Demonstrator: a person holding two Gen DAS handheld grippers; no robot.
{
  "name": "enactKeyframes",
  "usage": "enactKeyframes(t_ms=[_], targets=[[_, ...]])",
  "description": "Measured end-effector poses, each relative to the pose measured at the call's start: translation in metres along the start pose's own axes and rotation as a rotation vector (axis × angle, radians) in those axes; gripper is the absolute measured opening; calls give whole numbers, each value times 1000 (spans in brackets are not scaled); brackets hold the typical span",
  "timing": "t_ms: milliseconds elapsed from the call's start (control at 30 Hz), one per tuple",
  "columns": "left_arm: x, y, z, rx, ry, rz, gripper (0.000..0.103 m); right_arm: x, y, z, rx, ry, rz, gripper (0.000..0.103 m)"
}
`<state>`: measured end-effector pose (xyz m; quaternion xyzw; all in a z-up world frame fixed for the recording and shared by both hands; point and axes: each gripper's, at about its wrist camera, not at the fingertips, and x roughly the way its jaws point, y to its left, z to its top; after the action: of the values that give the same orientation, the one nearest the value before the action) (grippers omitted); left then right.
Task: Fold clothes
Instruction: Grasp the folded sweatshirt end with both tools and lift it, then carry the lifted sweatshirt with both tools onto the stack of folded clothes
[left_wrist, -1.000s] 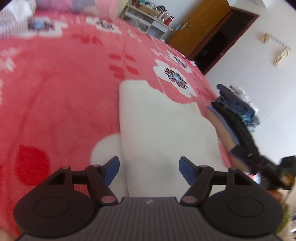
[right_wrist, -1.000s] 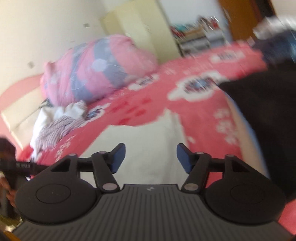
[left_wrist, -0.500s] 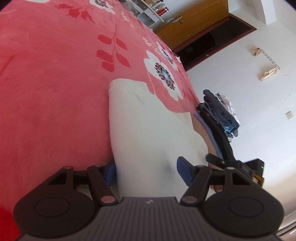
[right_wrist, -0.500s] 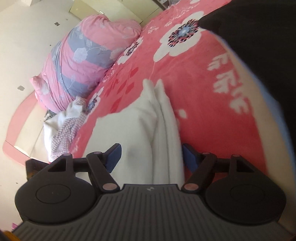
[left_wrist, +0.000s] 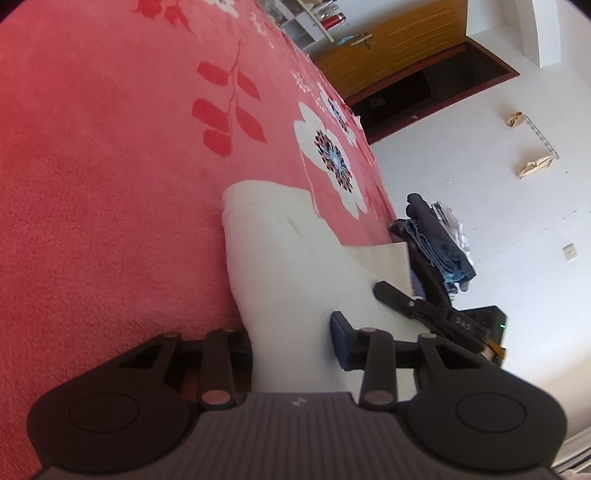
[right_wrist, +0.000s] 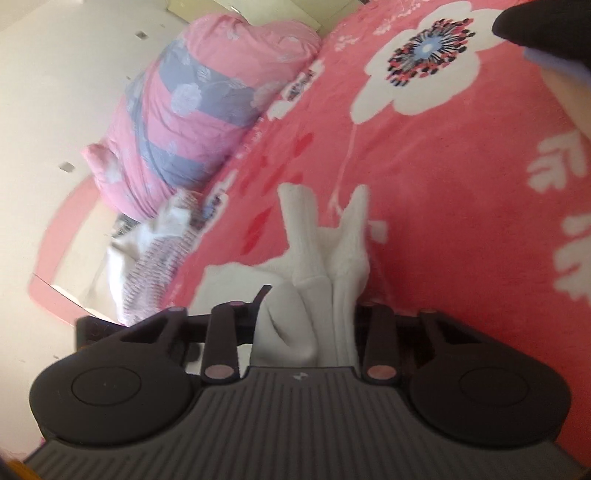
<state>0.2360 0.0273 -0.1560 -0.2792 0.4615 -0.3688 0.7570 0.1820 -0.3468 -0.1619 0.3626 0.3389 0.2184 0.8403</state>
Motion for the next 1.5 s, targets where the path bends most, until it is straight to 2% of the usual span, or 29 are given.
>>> enactKeyframes(t_ms=[133,267,433,700,900,1267,1500], targets=[[-8,-19,-7,85,-48,50,29,-9,26,-7,-139,-59,-13,27],[-21,-32,-12,85,-102,31,25,-18,57,-11,-265,-104,-29,26],[-45,-57,-25,114,-173,32,23,-34,86,-24,-338,-180,-65,25],[-90,-115,-69,242,-317,19,23,-83,142,-65,-576,-342,-132,25],[-111,-153,-107,314,-393,-2,23,-125,165,-96,-667,-447,-177,24],[-116,-217,-151,435,-403,-39,22,-199,165,-134,-677,-599,-194,24],[-95,-275,-155,509,-401,-148,21,-267,160,-135,-735,-717,-217,24]])
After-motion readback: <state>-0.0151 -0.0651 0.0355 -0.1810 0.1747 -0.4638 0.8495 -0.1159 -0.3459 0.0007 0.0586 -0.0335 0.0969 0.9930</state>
